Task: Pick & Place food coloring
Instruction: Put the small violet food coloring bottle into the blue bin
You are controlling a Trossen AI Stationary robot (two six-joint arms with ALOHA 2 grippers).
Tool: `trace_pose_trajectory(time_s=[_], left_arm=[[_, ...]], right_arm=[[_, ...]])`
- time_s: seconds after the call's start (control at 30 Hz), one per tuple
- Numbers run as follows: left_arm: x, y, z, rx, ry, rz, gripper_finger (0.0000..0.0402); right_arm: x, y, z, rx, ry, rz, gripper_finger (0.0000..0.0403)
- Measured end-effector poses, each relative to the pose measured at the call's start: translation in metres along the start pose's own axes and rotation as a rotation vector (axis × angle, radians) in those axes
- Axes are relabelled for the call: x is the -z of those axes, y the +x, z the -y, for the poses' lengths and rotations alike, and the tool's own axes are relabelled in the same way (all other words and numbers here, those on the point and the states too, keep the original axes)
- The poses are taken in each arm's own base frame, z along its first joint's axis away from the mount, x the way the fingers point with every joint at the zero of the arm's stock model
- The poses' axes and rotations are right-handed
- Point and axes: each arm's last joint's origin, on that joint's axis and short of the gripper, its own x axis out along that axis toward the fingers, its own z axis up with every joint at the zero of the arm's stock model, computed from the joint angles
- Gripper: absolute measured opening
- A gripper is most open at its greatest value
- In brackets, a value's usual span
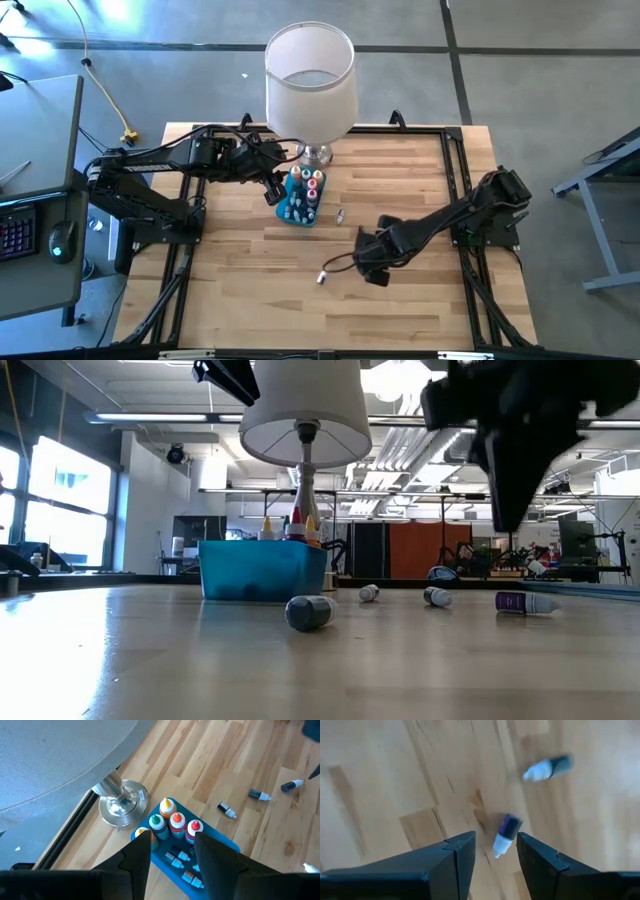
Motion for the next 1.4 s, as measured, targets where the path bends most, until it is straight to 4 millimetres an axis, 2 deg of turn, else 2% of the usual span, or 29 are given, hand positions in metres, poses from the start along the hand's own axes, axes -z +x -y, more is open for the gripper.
trace_pose_trajectory(time_s=[0.13, 0.47, 0.77, 0.9, 1.13, 1.23, 1.33, 1.4], left_arm=[[0.000, 0.000, 0.000, 0.000, 0.000, 0.000, 0.0147], [0.000, 0.000, 0.000, 0.002, 0.000, 0.000, 0.0147], [0.000, 0.000, 0.000, 0.005, 0.000, -0.001, 0.0147], [0.000, 0.000, 0.000, 0.005, -0.001, 0.001, 0.0147], [-0.010, 0.000, 0.002, 0.015, -0.088, 0.093, 0.0147], [-0.009, 0.000, 0.003, 0.059, -0.083, 0.080, 0.0147], [-0.002, -0.002, 0.002, 0.074, -0.074, 0.014, 0.0147], [0.003, -0.007, -0.001, 0.077, -0.101, -0.028, 0.0147]], right_arm=[[0.012, 0.024, 0.006, -0.029, 0.058, -0.062, 0.0138], [0.023, 0.059, 0.026, -0.038, 0.075, -0.105, 0.0138], [0.022, 0.076, 0.035, -0.111, 0.047, -0.029, 0.0138], [0.023, 0.078, 0.036, -0.110, 0.044, -0.028, 0.0136], [0.021, 0.078, 0.035, -0.125, 0.032, -0.002, 0.0083], [0.012, 0.076, 0.033, -0.147, 0.035, 0.051, 0.0066], [-0.012, 0.066, 0.029, -0.168, 0.003, 0.211, 0.0066], [-0.033, 0.054, 0.027, -0.174, -0.034, 0.379, 0.0066]])
